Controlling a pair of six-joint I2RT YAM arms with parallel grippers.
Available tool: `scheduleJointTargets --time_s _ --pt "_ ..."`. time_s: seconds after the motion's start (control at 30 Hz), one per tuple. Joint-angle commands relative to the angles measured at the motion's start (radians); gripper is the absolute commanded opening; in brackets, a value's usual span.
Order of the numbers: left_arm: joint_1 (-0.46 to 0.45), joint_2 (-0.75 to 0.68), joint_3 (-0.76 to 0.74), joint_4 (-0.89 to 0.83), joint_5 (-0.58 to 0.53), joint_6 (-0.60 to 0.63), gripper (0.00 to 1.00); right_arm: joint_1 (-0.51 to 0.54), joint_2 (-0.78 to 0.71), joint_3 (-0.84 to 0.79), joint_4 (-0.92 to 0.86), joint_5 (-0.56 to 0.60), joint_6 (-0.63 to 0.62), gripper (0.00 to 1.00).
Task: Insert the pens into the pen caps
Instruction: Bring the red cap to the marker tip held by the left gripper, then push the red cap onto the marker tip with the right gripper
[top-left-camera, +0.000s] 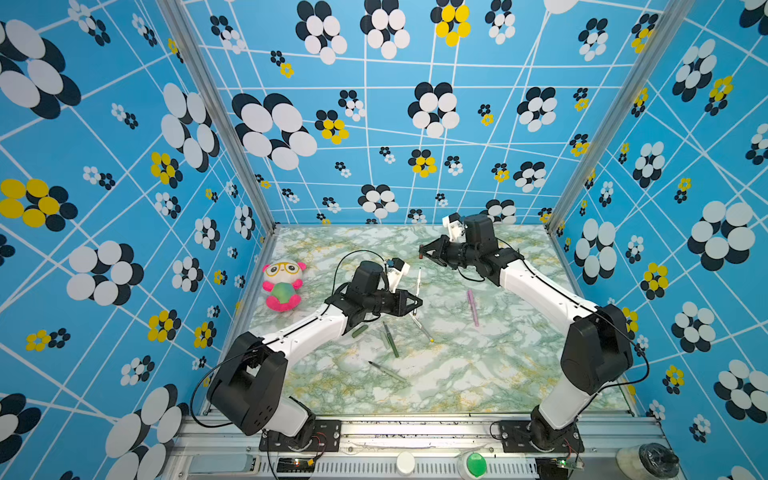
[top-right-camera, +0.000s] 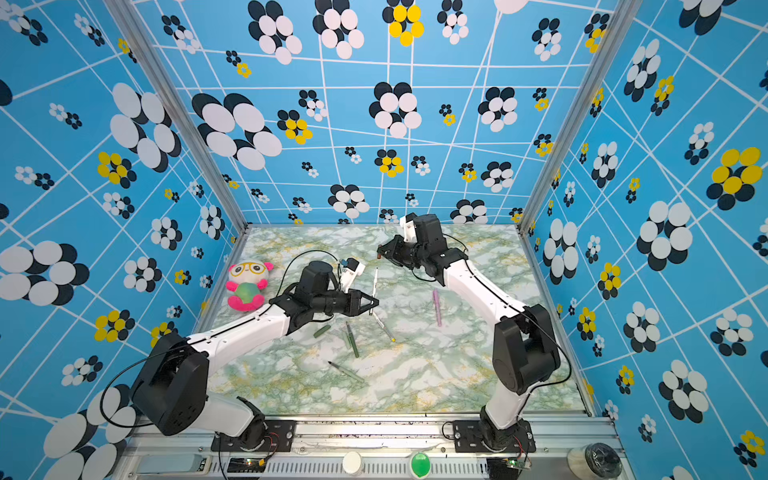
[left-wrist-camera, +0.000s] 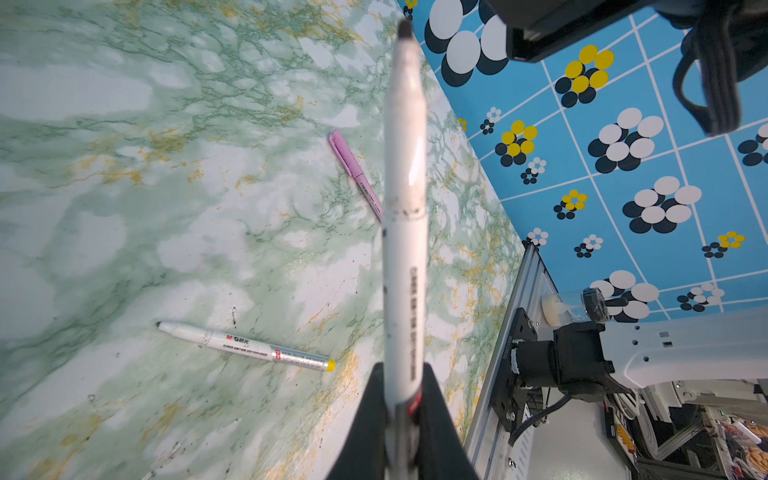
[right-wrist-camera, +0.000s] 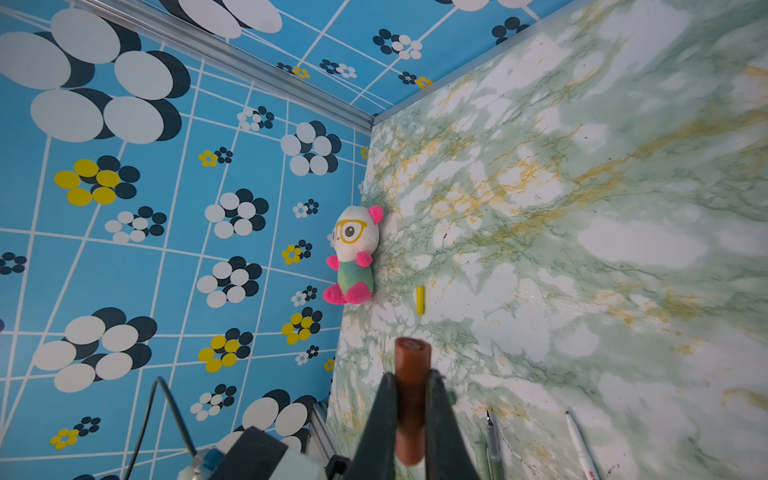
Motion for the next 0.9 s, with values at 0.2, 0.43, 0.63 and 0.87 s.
scheduleJointTargets --time_s 0.2,0.43,0.63,0.87 --pt "0.013 0.011 0.012 0.034 -0.017 -0.016 0.00 0.013 -0.016 -0.014 0.003 -0.035 -0.013 0.00" --pt "0.016 0.010 0.007 0.037 -0.023 -0.020 0.00 0.028 -0.016 -0.008 -0.007 -0.048 -0.022 0.00" --pt "0.019 0.004 0.000 0.040 -0.039 -0.027 0.00 0.032 -0.023 -0.005 -0.016 -0.050 -0.036 0.00" --pt "0.023 -0.002 -0.005 0.043 -0.045 -0.031 0.00 0.033 -0.030 -0.003 -0.022 -0.039 -0.047 0.00"
